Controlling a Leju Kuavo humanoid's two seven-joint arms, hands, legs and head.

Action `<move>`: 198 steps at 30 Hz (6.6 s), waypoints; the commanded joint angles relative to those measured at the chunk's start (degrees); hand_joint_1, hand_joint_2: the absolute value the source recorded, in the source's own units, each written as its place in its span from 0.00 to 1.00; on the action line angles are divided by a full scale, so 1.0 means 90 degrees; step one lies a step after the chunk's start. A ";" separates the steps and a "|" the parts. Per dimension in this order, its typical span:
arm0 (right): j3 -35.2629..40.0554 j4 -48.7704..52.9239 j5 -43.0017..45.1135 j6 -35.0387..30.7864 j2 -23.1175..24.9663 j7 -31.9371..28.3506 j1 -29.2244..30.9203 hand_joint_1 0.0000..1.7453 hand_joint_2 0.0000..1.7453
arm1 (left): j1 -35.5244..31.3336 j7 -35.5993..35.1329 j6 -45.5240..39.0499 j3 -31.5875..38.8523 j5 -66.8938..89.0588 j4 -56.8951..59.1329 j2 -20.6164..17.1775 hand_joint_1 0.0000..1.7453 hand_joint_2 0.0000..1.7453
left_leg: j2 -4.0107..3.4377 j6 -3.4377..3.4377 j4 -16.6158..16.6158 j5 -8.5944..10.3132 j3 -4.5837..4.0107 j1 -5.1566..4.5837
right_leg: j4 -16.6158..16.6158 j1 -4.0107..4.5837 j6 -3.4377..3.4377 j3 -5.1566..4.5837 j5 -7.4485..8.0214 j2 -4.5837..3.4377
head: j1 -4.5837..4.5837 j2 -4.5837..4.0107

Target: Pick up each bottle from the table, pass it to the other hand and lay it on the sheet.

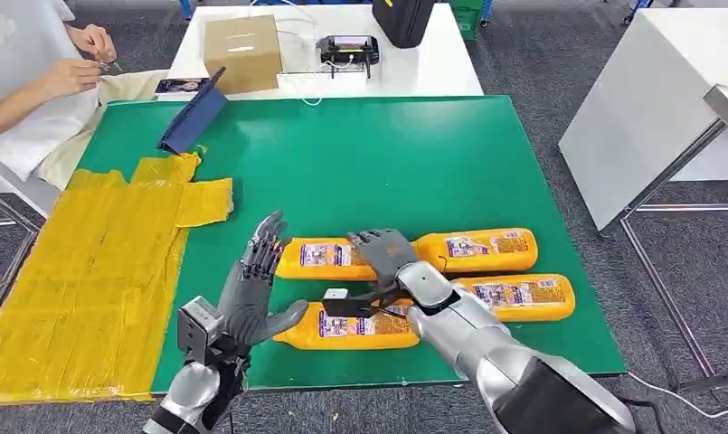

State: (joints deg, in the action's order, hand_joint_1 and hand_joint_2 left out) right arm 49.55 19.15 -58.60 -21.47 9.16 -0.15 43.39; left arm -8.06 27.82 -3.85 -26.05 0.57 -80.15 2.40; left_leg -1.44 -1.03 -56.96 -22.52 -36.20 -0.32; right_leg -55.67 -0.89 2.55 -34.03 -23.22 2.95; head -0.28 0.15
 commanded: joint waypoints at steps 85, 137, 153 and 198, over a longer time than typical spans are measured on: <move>-0.1777 0.7614 0.4292 -0.0701 -0.0530 -0.3101 -0.4216 0.00 1.00 | -0.1357 -0.0811 -0.2795 0.0351 0.3074 -0.0304 -0.0452 1.00 1.00 | 0.0061 0.0017 -0.0004 -0.0016 -0.0006 0.0013 | -0.0005 0.0010 -0.0017 0.0004 -0.0025 0.0027 | -0.0002 0.0000; -0.3133 0.7848 0.1500 -0.0140 -0.1700 -0.1146 -0.3252 0.00 1.00 | -0.2941 -0.1060 -0.1885 0.3496 0.4432 0.4602 -0.0340 0.00 1.00 | 0.0053 0.0017 0.0001 0.0016 0.0032 0.0012 | 0.0001 0.0005 -0.0026 0.0041 0.0006 0.0010 | -0.0005 0.0000; -0.2518 0.4852 -0.0219 0.2465 -0.3027 -0.0193 -0.1254 0.00 1.00 | -0.0564 -0.0502 -0.2837 0.2048 0.3657 -0.0418 -0.0188 0.00 1.00 | 0.0025 0.0011 -0.0002 0.0014 0.0009 0.0001 | -0.0003 -0.0004 -0.0014 0.0012 0.0016 -0.0008 | -0.0002 0.0000; -0.1532 0.0482 -0.0080 0.2509 -0.2513 -0.0231 -0.0252 0.00 1.00 | -0.0775 -0.0227 -0.2142 0.0725 0.2361 -0.0178 -0.0192 0.00 1.00 | 0.0050 0.0016 0.0000 0.0015 0.0017 0.0005 | 0.0003 0.0001 -0.0020 0.0029 0.0011 0.0008 | 0.0000 0.0000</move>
State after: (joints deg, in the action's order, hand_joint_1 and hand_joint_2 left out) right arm 33.03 32.76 -58.25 1.70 -16.33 -2.99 39.48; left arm -12.26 25.16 -23.76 -17.16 23.36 -86.16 0.48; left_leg -1.11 -0.98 -56.97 -22.32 -36.30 -0.37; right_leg -55.72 -0.94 2.47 -34.08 -23.06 3.20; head -0.28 0.15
